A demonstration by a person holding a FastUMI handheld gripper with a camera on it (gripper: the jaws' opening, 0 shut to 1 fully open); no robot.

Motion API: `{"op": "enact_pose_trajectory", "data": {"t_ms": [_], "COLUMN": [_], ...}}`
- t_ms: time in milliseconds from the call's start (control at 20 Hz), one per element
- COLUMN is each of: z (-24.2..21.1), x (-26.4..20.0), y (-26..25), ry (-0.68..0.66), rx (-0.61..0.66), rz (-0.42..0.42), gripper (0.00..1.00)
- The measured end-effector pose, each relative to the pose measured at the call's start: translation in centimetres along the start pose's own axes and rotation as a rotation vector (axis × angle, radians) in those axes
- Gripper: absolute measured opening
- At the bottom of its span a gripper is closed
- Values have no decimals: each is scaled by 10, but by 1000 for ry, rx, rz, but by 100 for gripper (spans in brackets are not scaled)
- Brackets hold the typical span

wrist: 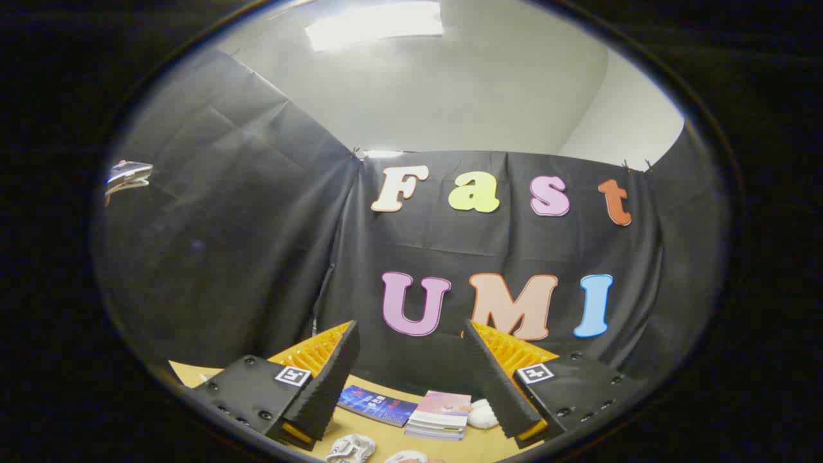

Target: Open the storage box then place both shoes into the box .Put the left shoe in first, then the right shoe, with the right side of both shoes facing outward in a uniform manner.

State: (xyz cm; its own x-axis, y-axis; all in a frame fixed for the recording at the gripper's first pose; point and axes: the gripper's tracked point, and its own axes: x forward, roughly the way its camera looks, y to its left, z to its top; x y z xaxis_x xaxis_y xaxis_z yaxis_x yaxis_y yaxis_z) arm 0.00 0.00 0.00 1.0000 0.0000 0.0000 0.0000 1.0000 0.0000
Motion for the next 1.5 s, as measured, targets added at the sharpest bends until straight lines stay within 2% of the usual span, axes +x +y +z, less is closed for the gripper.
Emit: {"op": "enact_pose_trajectory", "data": {"t_ms": [150,450,950,1300,1450,1500], "z": [-11,-48,-63,-125,-164,-177], "x": [0,-8,-11,-13,-17,-15], "y": [0,10,11,65,96,101], "ry": [39,173,204,384,515,562], "rx": [0,28,48,272,443,521], "rz": [0,57,71,269,347,344], "gripper": [100,100,100,99,98,98]}}
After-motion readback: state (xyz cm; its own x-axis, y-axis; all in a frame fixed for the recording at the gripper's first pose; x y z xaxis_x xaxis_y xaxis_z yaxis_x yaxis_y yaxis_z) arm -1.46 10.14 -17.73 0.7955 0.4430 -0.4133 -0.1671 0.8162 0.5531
